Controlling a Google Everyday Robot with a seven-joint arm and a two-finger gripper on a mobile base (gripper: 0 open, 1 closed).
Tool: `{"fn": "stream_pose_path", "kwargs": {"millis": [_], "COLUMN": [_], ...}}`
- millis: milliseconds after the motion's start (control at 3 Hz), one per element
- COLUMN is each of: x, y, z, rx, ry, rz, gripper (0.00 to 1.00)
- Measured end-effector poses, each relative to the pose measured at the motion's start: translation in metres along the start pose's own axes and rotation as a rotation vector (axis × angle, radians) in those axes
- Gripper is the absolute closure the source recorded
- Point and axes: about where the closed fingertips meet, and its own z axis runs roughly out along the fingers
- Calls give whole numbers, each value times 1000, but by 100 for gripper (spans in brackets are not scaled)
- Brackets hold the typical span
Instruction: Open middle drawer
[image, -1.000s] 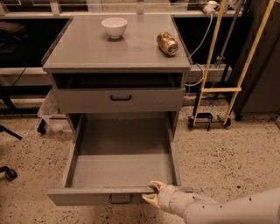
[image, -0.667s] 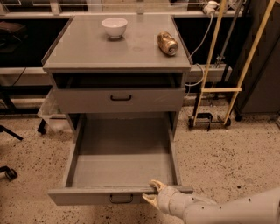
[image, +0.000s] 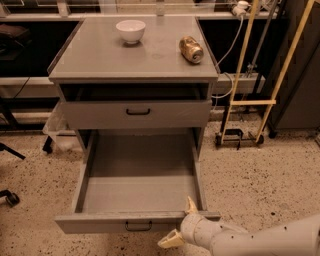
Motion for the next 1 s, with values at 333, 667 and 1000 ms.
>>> {"fn": "stream_pose_path", "kwargs": {"millis": [333,667,1000], "x": [0,-10,-44], "y": [0,-17,-63], "z": [0,-12,-53], "rx": [0,28,115], "ry": [0,12,14], "rz": [0,-10,-26], "gripper": [0,0,0]}}
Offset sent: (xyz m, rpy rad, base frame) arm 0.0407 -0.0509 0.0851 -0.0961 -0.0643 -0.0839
